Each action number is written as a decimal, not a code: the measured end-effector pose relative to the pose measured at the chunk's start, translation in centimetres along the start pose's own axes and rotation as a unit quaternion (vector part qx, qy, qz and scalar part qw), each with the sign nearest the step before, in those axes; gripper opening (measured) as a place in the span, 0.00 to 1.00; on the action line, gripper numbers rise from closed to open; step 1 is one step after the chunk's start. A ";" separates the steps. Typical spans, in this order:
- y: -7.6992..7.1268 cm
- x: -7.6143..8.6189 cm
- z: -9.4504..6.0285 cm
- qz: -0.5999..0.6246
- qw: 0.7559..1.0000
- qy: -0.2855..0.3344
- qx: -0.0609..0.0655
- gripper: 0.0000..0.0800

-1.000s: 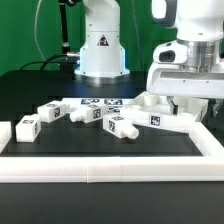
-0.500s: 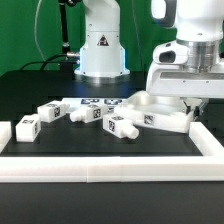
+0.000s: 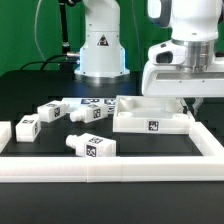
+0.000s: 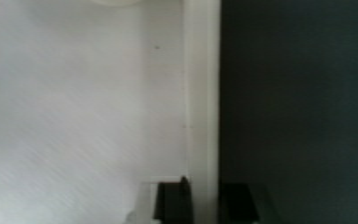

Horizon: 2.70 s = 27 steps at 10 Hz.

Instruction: Assemble one leg

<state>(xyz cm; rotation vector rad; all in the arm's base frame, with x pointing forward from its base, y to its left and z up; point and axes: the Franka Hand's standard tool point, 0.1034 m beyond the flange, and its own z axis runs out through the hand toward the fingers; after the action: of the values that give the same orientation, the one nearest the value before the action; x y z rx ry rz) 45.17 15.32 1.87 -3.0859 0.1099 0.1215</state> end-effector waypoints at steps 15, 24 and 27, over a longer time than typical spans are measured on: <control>2.5 6.4 -0.7 -0.093 0.996 -0.001 0.000 0.07; 3.7 11.4 -1.0 -0.078 0.997 0.022 0.007 0.07; 2.4 13.4 -1.1 -0.046 0.998 0.034 0.011 0.07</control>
Offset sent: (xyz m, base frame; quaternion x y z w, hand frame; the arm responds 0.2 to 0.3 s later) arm 0.0265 -0.0156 0.0129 0.0098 -0.0053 -0.0650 0.9978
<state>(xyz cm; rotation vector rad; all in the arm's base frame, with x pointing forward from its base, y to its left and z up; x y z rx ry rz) 58.39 11.90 1.74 -3.0674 -0.0271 0.0104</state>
